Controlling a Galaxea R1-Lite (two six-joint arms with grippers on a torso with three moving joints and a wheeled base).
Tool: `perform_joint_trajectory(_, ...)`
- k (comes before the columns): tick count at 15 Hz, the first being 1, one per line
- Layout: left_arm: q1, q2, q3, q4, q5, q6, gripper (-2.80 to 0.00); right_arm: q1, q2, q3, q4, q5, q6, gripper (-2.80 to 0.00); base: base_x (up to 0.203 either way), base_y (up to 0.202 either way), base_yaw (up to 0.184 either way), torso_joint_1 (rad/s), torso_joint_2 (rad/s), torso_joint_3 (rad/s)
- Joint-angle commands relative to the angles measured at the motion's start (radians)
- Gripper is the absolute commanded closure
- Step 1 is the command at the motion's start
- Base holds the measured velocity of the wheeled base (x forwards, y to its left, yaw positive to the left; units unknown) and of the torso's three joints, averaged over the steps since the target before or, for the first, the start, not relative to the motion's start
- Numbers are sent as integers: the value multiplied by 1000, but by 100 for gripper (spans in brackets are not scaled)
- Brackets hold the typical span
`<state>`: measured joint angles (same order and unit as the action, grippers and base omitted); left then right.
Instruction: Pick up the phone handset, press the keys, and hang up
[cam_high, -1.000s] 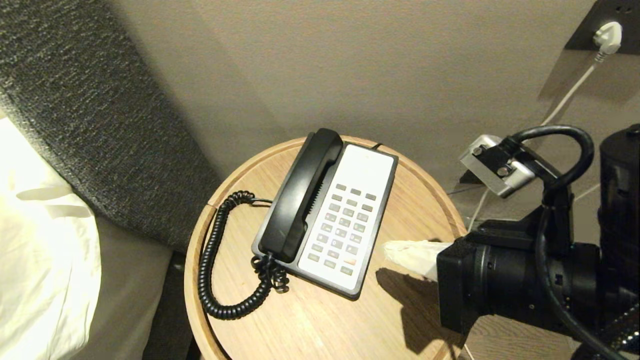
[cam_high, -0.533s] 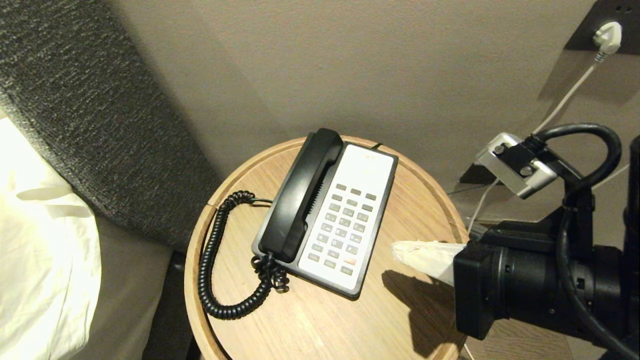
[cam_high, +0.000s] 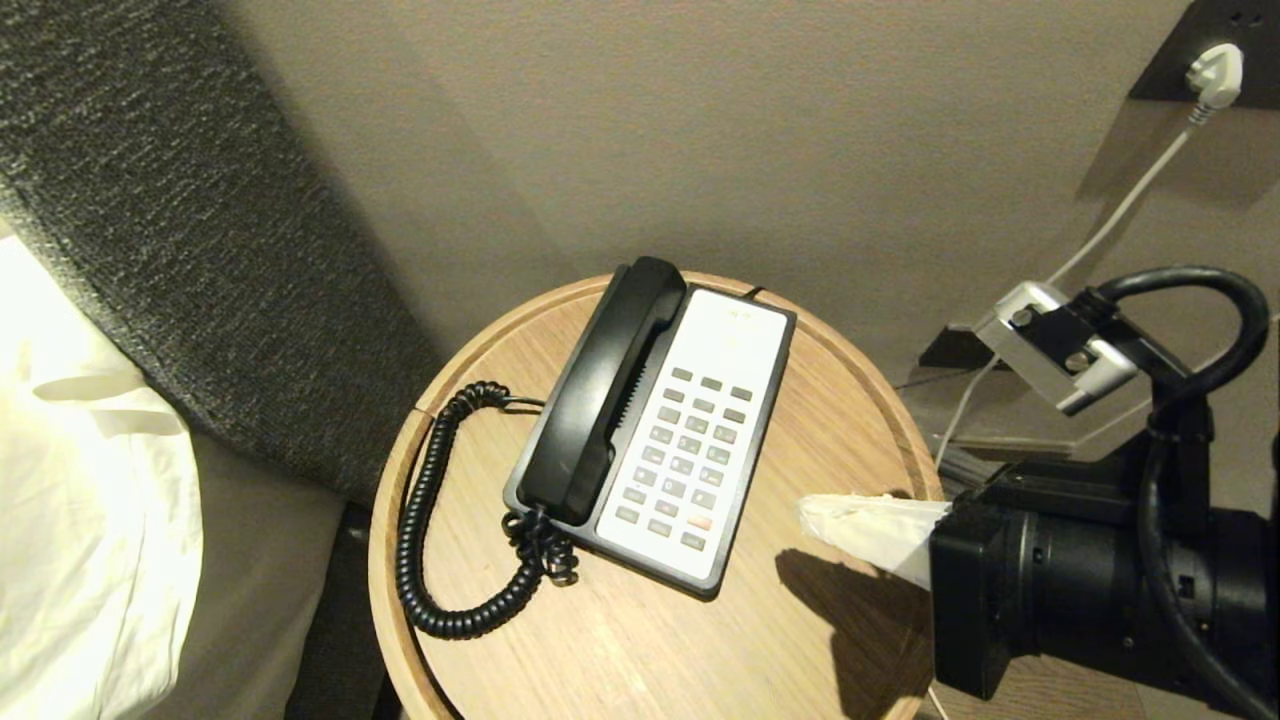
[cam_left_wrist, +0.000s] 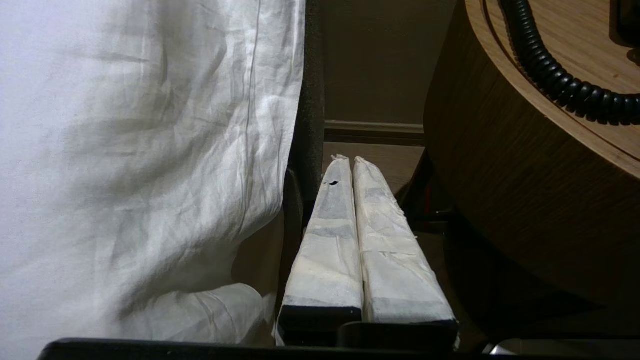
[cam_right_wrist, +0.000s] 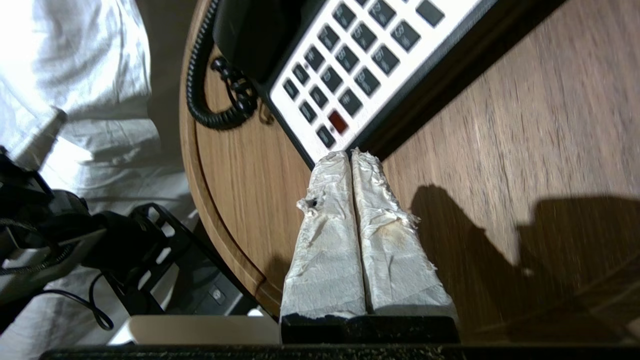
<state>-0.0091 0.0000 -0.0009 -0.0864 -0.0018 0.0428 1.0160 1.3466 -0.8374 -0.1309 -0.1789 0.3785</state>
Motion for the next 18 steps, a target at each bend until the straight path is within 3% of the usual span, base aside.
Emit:
perform_joint_trajectory(1, 0, 0, 41, -1, 3, -12, 0, 0, -27, 11, -1, -2, 2, 0, 0, 0, 0, 0, 0, 0)
perform_joint_trajectory(7, 0, 0, 41, -1, 2, -11, 0, -52, -117, 59, 3, -4, 4, 0, 0, 0, 0, 0, 0, 0)
perform_joint_trajectory(9, 0, 0, 41, -1, 2, -11, 0, -115, -199, 107, 2, -22, 9, 0, 0, 0, 0, 0, 0, 0)
perform_joint_trajectory(12, 0, 0, 41, -1, 2, -11, 0, -351, -391, 208, 13, -13, 14, 0, 0, 0, 0, 0, 0, 0)
perform_joint_trajectory(15, 0, 0, 41, -1, 2, -11, 0, -658, -664, 347, 63, 91, 11, 0, 0, 0, 0, 0, 0, 0)
perform_joint_trajectory(18, 0, 0, 41, -1, 2, -11, 0, -844, -957, 498, 121, 176, -44, 0, 0, 0, 0, 0, 0, 0)
